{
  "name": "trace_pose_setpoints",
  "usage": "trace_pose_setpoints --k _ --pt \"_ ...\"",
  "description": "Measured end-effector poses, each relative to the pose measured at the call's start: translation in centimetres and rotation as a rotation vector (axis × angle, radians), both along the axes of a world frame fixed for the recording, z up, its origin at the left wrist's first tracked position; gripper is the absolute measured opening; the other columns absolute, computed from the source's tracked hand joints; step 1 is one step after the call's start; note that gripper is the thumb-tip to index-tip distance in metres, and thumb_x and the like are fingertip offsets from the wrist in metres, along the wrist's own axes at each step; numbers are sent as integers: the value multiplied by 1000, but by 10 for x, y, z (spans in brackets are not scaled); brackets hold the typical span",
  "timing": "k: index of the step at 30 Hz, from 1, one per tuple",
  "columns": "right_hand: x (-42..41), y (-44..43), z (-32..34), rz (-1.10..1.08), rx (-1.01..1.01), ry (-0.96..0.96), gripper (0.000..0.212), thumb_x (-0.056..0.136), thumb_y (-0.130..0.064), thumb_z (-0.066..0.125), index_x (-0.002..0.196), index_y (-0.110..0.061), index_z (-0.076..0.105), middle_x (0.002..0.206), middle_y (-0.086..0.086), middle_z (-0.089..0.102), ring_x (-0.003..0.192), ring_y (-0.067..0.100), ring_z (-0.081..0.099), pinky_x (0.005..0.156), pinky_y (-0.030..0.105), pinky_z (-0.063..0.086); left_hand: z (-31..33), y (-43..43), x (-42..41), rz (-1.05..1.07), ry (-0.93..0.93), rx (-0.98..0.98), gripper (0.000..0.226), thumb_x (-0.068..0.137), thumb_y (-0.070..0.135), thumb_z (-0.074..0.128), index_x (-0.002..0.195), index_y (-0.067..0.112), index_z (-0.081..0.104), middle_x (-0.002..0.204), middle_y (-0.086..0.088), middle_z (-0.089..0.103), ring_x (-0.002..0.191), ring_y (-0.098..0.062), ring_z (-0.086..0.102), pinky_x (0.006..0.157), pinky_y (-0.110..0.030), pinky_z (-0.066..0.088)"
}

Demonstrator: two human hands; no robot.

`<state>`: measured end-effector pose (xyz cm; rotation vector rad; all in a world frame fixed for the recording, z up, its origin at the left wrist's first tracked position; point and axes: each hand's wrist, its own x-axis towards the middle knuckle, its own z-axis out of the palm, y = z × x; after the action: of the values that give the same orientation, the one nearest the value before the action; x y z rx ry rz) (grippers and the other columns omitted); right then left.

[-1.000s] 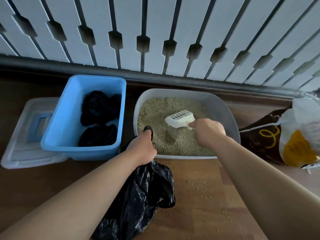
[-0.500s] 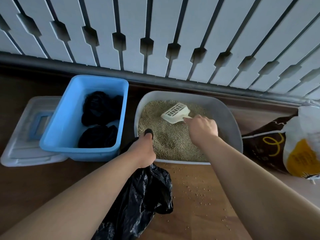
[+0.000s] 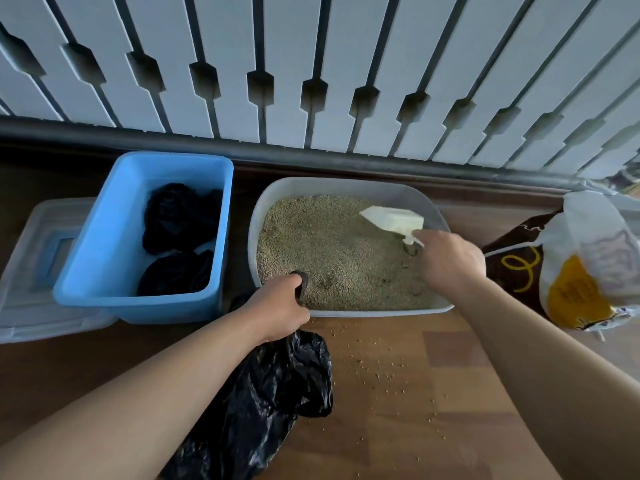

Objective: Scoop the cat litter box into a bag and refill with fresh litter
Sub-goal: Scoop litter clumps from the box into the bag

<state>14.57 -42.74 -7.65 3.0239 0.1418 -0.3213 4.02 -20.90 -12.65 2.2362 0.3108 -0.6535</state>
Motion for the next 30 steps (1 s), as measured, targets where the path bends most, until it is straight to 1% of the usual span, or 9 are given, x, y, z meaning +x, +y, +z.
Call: trace_pose_setpoints --k 3,6,11,15,17,19,23,26,30 --pt "11 -6 -8 1 -86 69 47 91 -1 42 131 -25 53 115 6 63 103 28 61 65 33 41 2 -4 -3 17 -11 -26 20 93 11 53 111 5 50 72 -2 43 50 -13 36 48 -28 28" --pt "10 -14 -15 -30 -148 126 39 94 -3 42 128 -15 56 118 9 63 105 29 61 69 34 42 3 -5 -2 14 13 -17 43 94 13 54 135 7 42 74 -1 48 51 -12 41 47 -25 31" --pt "5 -20 -6 18 -202 221 38 94 -4 43 127 -15 57 118 7 62 104 27 62 74 34 49 0 -7 -2 -68 15 71 22 94 14 52 115 15 44 81 -6 49 56 -15 40 50 -27 30" --pt "5 -17 13 43 -196 346 15 89 -4 52 98 -8 63 83 4 63 76 24 59 70 34 51 -2 -7 0 -85 32 99 23 92 13 51 114 7 47 84 -6 48 61 -17 42 52 -29 31" --pt "10 -18 18 -17 -105 431 13 86 -1 56 95 -3 66 64 4 62 58 22 60 63 33 52 -2 -7 0 -113 26 140 20 92 13 51 111 15 44 91 -8 53 65 -18 46 52 -28 33" --pt "13 -20 23 -56 -70 501 27 81 8 52 101 2 69 60 7 69 57 25 67 64 36 55 -3 -8 -1 -147 17 191 20 92 14 51 103 19 35 96 -8 54 68 -18 48 52 -27 34" --pt "-1 -20 42 -83 -140 300 21 75 9 49 60 -6 54 47 2 59 49 18 56 57 27 45 -3 -10 -1 -164 15 211 18 93 15 49 108 20 40 103 -10 57 67 -18 48 52 -27 34" --pt "-14 -15 44 -69 -220 227 22 79 6 48 64 -10 50 51 1 57 50 16 51 49 25 35 1 -9 0 -143 17 188 23 93 12 47 114 20 41 99 -8 55 64 -17 46 50 -27 33" --pt "0 -14 43 -122 -111 394 22 83 2 47 64 -6 52 41 2 57 44 17 51 57 26 42 -1 -8 0 -128 16 226 13 92 10 48 98 15 38 85 -4 48 63 -17 41 51 -27 31"
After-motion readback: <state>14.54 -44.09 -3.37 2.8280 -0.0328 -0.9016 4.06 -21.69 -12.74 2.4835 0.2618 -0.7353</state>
